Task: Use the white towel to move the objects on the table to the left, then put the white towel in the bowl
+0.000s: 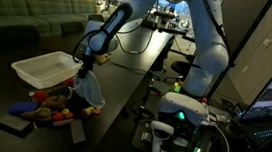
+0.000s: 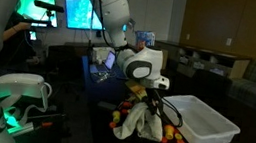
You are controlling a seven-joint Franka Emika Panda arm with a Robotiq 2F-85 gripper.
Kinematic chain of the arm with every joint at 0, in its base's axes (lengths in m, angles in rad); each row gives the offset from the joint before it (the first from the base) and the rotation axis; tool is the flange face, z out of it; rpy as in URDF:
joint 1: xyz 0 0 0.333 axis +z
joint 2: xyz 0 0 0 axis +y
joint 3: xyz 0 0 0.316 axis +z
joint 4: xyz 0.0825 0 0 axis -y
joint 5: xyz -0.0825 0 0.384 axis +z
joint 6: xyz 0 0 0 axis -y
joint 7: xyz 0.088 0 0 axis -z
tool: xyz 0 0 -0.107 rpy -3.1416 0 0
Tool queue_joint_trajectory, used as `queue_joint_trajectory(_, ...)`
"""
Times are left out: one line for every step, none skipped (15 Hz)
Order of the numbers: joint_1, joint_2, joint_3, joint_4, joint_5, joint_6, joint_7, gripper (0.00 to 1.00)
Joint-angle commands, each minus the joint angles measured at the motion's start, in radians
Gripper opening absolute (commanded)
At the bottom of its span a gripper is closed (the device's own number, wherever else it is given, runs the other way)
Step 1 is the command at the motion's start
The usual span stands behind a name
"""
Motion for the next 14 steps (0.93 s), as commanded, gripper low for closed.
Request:
queue_joint_trajectory(-0.098, -0.116, 0.019, -0.075, 0.059, -0.064, -0.103, 0.02)
queue_joint_trajectory(-0.101, -0.119, -0.001, -0.072, 0.059, -0.073, -0.104, 0.02)
queue_joint_trajectory(-0.108, -0.129, -0.020, -0.068, 0.056, -0.083, -0.107, 0.02)
queue_joint_trajectory(-0.100, -0.123, -0.047, -0.062, 0.040, -0.069, -0.095, 0.02)
queue_joint_trajectory(-0.089, -0.115, -0.078, -0.051, 0.021, -0.048, -0.077, 0.02)
queue_joint_trajectory(-0.087, -0.104, -0.100, -0.036, 0.011, -0.039, -0.075, 0.02)
queue_joint_trajectory(-0.068, -0.084, -0.134, -0.025, -0.012, -0.007, -0.050, 0.02)
queue_joint_trajectory(-0.060, -0.069, -0.158, -0.012, -0.030, 0.009, -0.042, 0.02)
queue_joint_trajectory(-0.056, -0.044, -0.173, 0.005, -0.046, 0.022, -0.043, 0.02)
queue_joint_trajectory(-0.042, -0.020, -0.198, 0.020, -0.071, 0.042, -0.032, 0.02)
queue_joint_trajectory(-0.033, 0.009, -0.215, 0.040, -0.091, 0.067, -0.028, 0.02)
queue_joint_trajectory(-0.027, 0.043, -0.226, 0.063, -0.106, 0.086, -0.024, 0.02)
queue_joint_trajectory(-0.016, 0.082, -0.243, 0.089, -0.124, 0.114, -0.015, 0.02)
queue_joint_trajectory(-0.009, 0.121, -0.252, 0.119, -0.133, 0.138, -0.007, 0.02)
